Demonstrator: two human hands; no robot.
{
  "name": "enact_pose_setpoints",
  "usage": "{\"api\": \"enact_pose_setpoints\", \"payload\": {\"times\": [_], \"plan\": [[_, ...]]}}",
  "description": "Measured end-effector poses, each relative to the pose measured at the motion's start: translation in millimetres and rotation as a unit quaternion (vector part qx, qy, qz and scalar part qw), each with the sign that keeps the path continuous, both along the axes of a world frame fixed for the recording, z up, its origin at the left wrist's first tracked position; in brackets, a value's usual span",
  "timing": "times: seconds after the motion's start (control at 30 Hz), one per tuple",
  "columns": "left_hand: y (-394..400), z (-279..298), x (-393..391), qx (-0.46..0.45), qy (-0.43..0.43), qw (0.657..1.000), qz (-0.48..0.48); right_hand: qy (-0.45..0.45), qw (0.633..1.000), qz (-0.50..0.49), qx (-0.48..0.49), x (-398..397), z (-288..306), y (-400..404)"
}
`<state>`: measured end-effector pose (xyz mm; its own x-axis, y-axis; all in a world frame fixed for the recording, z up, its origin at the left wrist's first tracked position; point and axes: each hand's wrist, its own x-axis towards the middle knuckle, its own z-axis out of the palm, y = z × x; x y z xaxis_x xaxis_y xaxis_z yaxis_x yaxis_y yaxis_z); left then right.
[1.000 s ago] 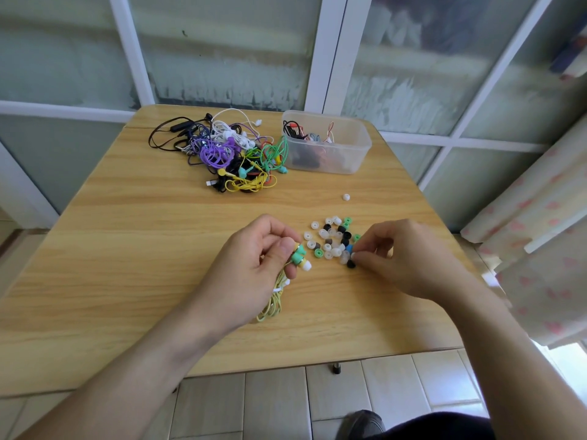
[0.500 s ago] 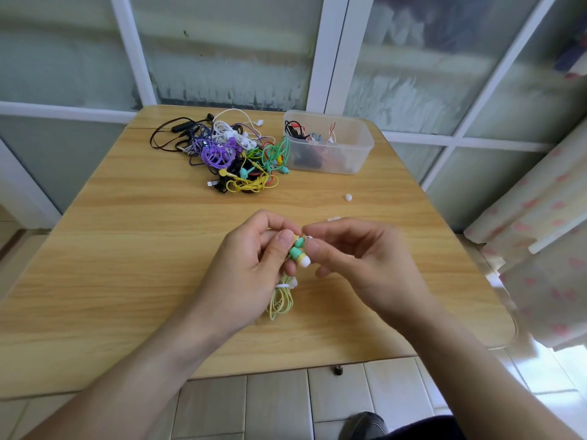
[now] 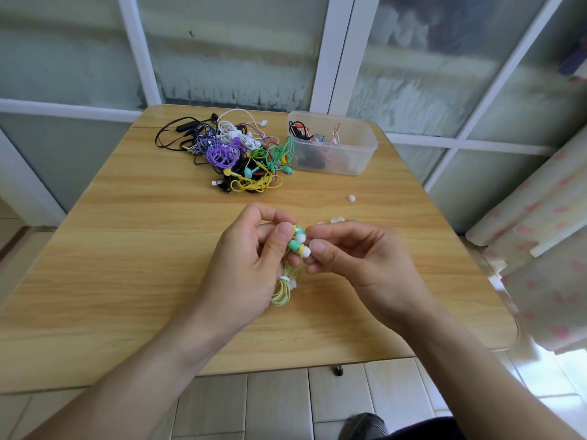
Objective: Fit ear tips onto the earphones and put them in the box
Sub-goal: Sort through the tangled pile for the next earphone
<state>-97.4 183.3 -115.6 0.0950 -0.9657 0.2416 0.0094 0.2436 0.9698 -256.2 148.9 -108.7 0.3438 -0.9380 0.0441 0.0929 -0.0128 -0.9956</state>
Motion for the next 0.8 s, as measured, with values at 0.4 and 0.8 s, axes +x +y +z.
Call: {"api": "enact_pose_setpoints", "payload": {"times": [0.4, 0.8], "plan": [[-1.9, -4.1, 3.9, 0.011, -0.033, 0.999, -0.031, -0.027, 0.999, 0.005, 0.034, 5.4, -4.4, -0.3], [0.6, -2.9, 3.2, 0.01, -0.026, 0.998, -0.049, -0.004, 0.999, 0.006, -0.047, -2.8, -1.9, -4.7]]}}
